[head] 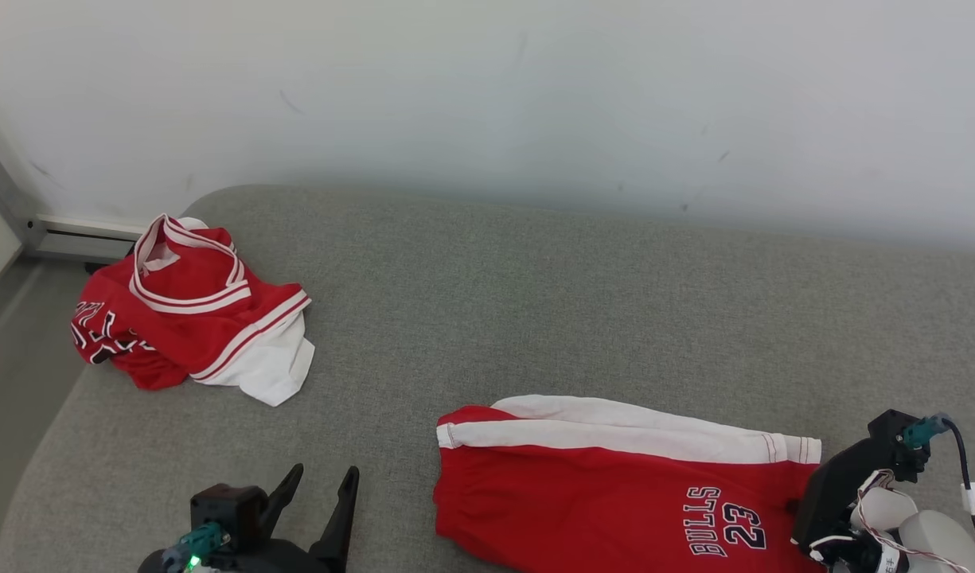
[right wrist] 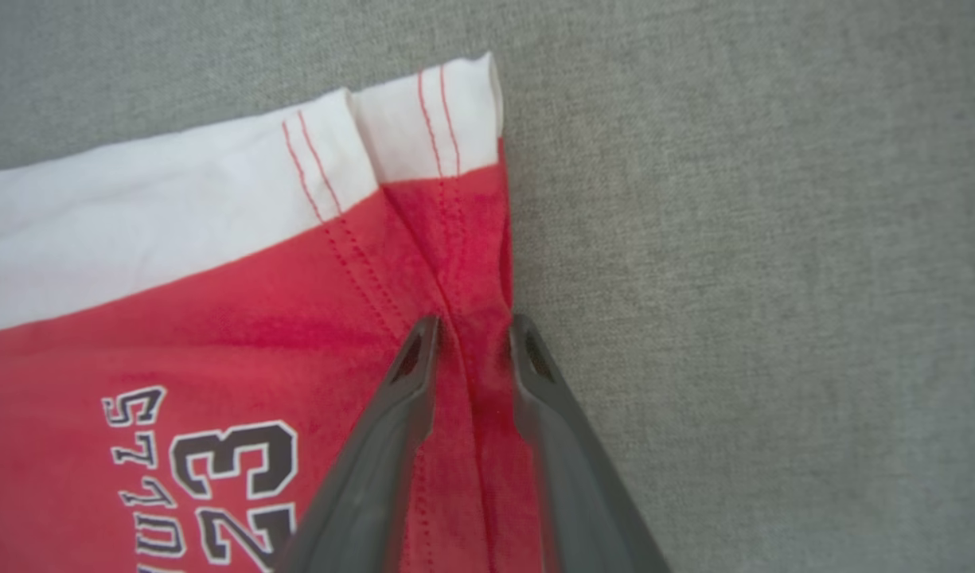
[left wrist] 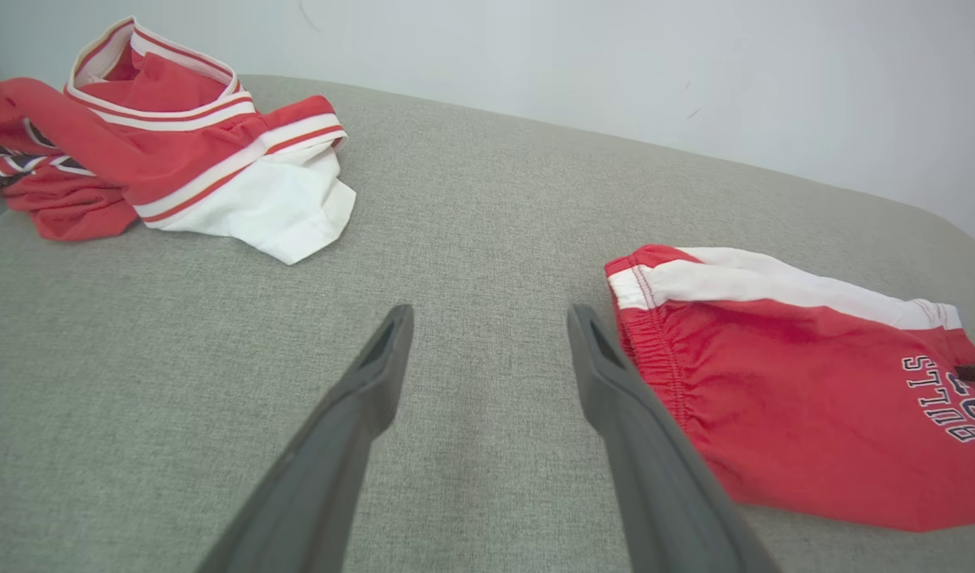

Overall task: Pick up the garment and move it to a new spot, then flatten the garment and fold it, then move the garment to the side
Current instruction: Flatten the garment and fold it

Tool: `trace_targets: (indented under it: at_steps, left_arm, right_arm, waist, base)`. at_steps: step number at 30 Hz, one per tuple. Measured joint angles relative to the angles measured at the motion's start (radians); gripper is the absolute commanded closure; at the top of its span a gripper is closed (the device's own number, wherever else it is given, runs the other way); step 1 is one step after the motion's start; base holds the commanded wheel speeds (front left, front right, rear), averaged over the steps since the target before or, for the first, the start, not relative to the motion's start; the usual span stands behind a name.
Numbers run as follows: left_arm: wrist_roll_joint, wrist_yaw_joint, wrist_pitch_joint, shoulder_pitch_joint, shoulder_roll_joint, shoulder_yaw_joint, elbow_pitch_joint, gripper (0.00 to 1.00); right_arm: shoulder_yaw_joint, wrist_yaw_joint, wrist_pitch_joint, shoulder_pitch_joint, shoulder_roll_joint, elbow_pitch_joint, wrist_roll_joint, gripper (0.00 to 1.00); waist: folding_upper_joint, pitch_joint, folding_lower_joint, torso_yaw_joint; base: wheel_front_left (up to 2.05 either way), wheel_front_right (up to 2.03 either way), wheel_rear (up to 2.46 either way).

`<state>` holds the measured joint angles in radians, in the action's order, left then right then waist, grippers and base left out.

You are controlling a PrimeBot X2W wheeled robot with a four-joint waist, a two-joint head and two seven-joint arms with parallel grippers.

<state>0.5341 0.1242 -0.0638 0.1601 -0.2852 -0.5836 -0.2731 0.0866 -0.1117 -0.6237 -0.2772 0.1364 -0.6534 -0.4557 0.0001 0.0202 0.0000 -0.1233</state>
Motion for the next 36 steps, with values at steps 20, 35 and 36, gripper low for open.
trace_targets:
  at_steps: [20,35,36]
  left_arm:
    - [-0.002,-0.001,-0.008,0.009,0.002,-0.002,-0.005,0.0]
    - [0.001,-0.001,-0.013,0.001,0.007,-0.011,-0.015,0.0]
    - [0.001,-0.001,-0.013,-0.002,0.008,-0.011,-0.016,0.0]
  right_arm:
    - [0.049,0.001,0.043,-0.009,0.104,-0.033,-0.009,1.0]
    - [0.047,0.003,0.037,0.043,0.209,0.05,0.039,1.0]
    - [0.035,0.01,0.032,0.043,0.201,0.067,0.039,1.0]
  waist:
    - [0.0,0.007,0.0,0.005]
    - [0.0,0.025,0.0,0.032]
    - [0.0,0.026,0.0,0.034]
  base:
    - [0.0,0.0,0.0]
    - [0.0,0.0,0.0]
    - [0.0,0.0,0.0]
